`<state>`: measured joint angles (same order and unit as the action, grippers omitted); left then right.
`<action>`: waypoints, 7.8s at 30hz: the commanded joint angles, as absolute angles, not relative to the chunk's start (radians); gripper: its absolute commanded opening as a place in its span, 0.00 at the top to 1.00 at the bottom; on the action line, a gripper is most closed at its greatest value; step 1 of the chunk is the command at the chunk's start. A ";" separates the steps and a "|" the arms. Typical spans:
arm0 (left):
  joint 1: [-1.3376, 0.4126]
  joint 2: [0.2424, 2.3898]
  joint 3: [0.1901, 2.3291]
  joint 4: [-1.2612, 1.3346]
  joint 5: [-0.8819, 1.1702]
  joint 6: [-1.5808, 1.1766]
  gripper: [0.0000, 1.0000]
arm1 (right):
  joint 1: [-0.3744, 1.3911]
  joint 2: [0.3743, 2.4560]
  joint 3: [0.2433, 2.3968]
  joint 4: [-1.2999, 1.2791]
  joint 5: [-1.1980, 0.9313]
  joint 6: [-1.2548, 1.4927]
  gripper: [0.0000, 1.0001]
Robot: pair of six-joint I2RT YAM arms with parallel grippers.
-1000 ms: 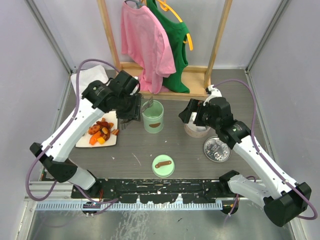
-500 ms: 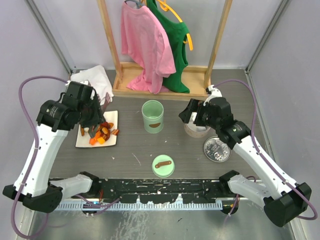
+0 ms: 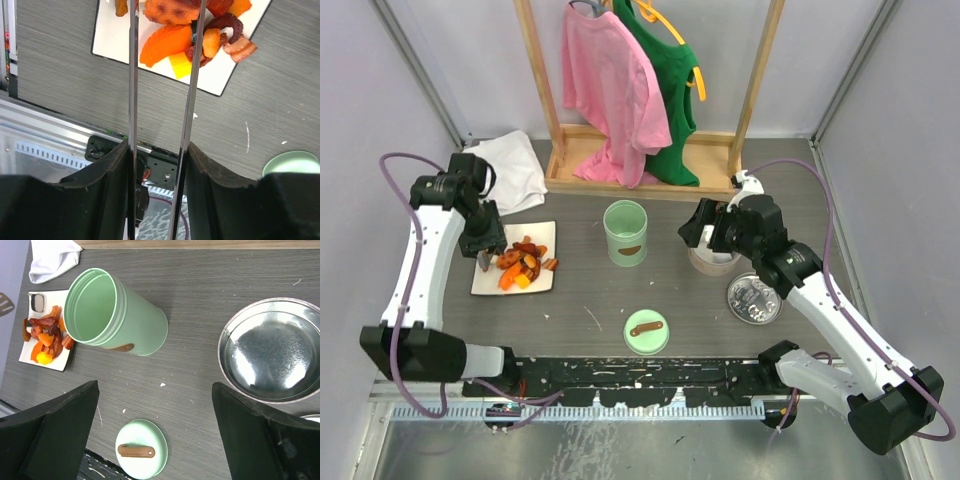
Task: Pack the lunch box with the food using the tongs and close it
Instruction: Pick up the fake food from the plate, then place the fake food in the packing box, then pick up the fake food from the plate.
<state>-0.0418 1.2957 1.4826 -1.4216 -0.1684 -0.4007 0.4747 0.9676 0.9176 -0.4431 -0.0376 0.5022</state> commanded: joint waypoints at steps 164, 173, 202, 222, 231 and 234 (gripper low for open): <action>-0.680 1.337 1.643 -1.200 -0.055 -0.551 0.61 | 0.472 0.925 0.907 -0.400 -0.064 0.604 0.00; -0.655 1.163 1.602 -1.321 -0.346 -0.711 0.62 | 0.471 0.923 0.912 -0.406 -0.045 0.553 0.00; -0.181 1.314 1.505 -1.639 -0.331 -0.503 0.64 | 0.471 0.903 0.984 -0.488 0.074 0.362 0.00; -0.094 1.415 1.420 -1.561 -0.391 -0.406 0.63 | 0.471 0.916 0.998 -0.495 0.091 0.352 0.00; -0.092 1.427 1.376 -1.517 -0.385 -0.406 0.64 | 0.471 0.926 1.002 -0.496 0.089 0.351 0.00; -0.091 1.423 1.373 -1.497 -0.376 -0.405 0.64 | 0.471 0.929 1.005 -0.496 0.089 0.350 0.00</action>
<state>-0.0971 1.4322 1.3712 -1.5356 -0.3641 -0.4171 0.4747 0.9291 0.9546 -0.5125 0.0708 0.3672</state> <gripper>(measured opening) 0.363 0.998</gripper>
